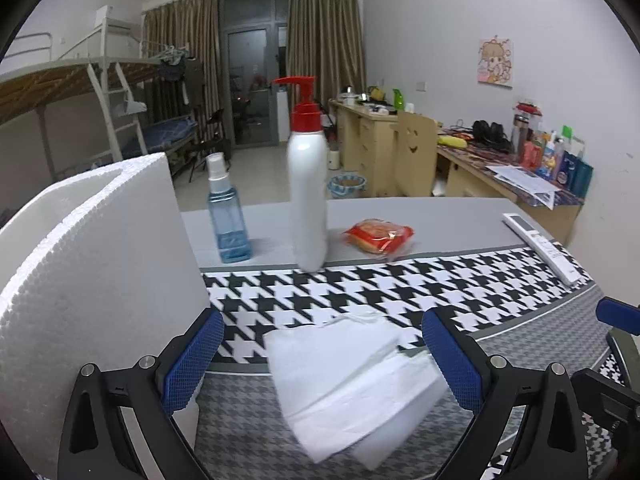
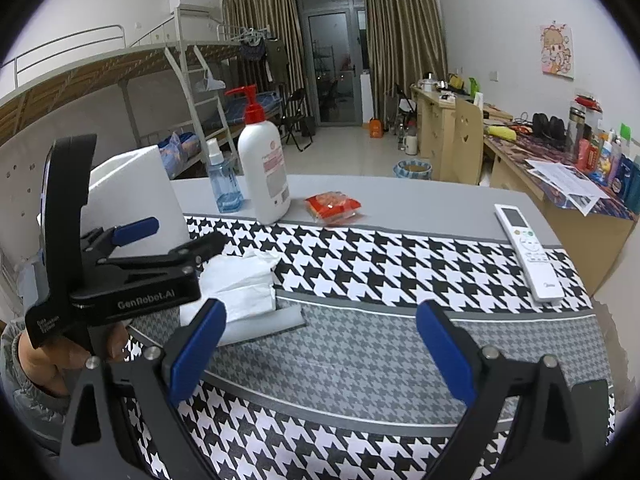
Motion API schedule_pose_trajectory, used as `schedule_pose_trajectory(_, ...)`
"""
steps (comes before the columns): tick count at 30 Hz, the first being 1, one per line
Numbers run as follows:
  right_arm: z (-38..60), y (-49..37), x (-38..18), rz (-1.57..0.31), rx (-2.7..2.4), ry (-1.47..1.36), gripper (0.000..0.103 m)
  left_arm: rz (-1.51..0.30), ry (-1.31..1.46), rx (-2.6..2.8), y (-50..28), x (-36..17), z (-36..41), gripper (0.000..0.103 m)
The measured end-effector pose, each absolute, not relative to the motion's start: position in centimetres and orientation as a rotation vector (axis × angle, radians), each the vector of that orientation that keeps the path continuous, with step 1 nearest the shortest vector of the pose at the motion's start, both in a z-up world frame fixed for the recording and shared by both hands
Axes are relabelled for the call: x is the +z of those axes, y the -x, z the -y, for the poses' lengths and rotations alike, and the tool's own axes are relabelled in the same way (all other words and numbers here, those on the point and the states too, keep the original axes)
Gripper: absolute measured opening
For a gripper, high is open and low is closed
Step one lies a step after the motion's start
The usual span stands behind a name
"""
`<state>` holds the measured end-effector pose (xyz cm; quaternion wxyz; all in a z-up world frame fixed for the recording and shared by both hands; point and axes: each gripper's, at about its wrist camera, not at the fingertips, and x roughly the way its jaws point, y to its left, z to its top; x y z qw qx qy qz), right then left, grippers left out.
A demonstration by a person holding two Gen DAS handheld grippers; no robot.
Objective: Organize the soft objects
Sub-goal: 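Lower the left tool onto the white tissues and open it around them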
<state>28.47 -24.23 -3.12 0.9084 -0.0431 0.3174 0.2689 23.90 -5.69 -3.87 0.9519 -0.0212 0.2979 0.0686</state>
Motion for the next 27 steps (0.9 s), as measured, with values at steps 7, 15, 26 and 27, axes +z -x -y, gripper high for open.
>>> schedule_pose_trajectory(7, 23.0, -29.0, -4.2, -0.689, 0.579, 0.111, 0.098, -0.645, 0.048, 0.134, -24.5, -4.8, 4.9, 0.088)
schedule_pose_trajectory(15, 22.5, -29.6, -4.9, -0.726, 0.606, 0.12, 0.098, -0.718, 0.054, 0.144, -25.2, -6.2, 4.7, 0.085)
schedule_pose_trajectory(26, 20.9, -30.5, -5.8, -0.764, 0.659, 0.142, 0.098, -0.797, 0.009, 0.12, -25.5, -7.7, 4.6, 0.071)
schedule_pose_trajectory(27, 20.7, -30.7, -6.0, -0.774, 0.668, 0.139, 0.098, -0.806, 0.012, 0.115, -25.5, -7.8, 4.5, 0.069)
